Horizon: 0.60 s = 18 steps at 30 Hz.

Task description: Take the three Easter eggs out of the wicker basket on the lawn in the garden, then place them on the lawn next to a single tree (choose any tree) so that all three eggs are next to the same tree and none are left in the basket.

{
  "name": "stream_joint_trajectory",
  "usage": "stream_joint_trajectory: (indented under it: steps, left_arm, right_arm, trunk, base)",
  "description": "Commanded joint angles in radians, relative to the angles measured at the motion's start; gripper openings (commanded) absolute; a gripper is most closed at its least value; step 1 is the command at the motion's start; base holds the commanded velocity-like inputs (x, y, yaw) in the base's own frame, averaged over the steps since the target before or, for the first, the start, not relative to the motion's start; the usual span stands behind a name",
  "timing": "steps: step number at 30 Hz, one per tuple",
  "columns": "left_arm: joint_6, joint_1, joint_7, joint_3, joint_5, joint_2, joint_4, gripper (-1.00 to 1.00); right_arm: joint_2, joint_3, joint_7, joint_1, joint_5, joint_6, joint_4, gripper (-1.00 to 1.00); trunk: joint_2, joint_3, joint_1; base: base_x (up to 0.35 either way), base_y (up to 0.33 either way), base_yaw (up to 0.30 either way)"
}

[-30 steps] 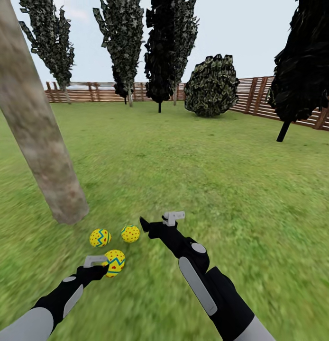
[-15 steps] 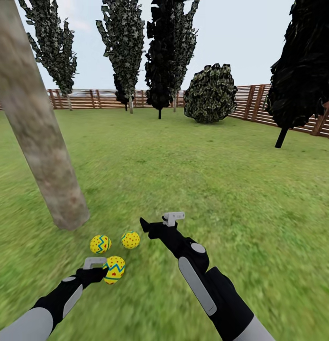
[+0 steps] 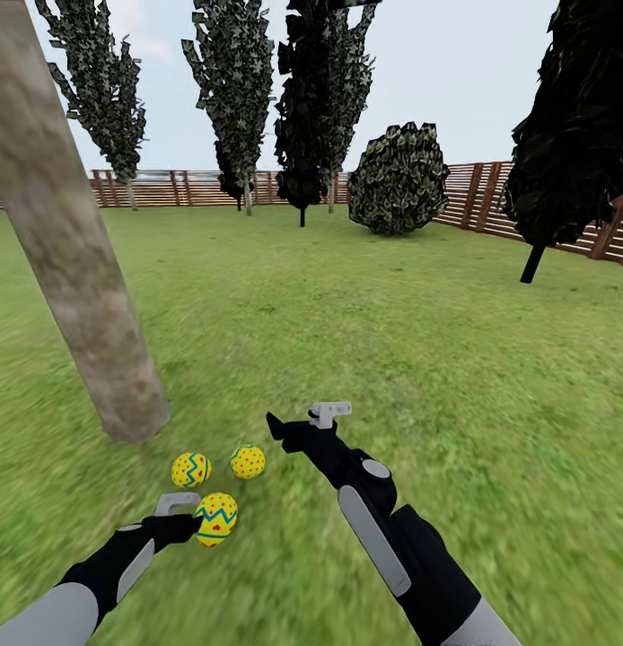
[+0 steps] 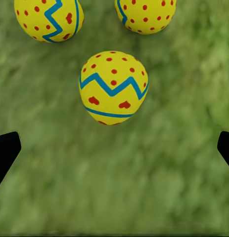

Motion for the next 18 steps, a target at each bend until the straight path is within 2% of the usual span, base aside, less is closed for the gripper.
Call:
stream_joint_trajectory:
  steps: [1,8,12,13,17,18]
  left_arm:
    - [0.014,0.0,0.0,-0.005,0.01,0.001,-0.002,1.0]
    - [0.057,0.001,0.0,-0.005,0.011,0.006,-0.003,1.0]
    - [0.063,0.002,0.0,-0.005,0.01,0.011,-0.003,1.0]
    - [0.064,0.002,0.0,-0.006,0.01,0.016,-0.003,1.0]
    - [0.064,0.003,-0.001,-0.006,0.011,0.037,-0.003,1.0]
    - [0.064,0.004,-0.003,-0.007,0.012,0.051,-0.003,1.0]
  right_arm:
    - [0.0,0.0,-0.009,-0.001,-0.012,-0.002,0.001,1.0]
    - [-0.002,-0.006,-0.02,0.0,-0.009,-0.017,0.019,1.0]
    - [-0.012,-0.006,-0.093,0.003,-0.008,-0.015,0.029,1.0]
    - [-0.021,-0.004,-0.132,0.016,-0.008,-0.014,0.023,1.0]
    - [-0.044,-0.002,-0.205,0.086,-0.006,-0.014,-0.015,1.0]
    - [-0.057,-0.004,-0.236,0.131,-0.006,-0.016,-0.034,1.0]
  trunk:
    - [0.007,0.002,-0.004]
    - [0.056,0.024,-0.031]
    - [0.084,0.037,-0.046]
    - [0.091,0.04,-0.05]
    - [0.119,0.052,-0.065]
    - [0.126,0.055,-0.069]
  base:
    - [0.0,0.0,0.0]
    - [0.0,0.0,0.0]
    - [0.0,0.0,0.0]
    - [0.0,0.0,0.0]
    - [0.0,0.0,0.0]
    - [0.0,0.0,0.0]
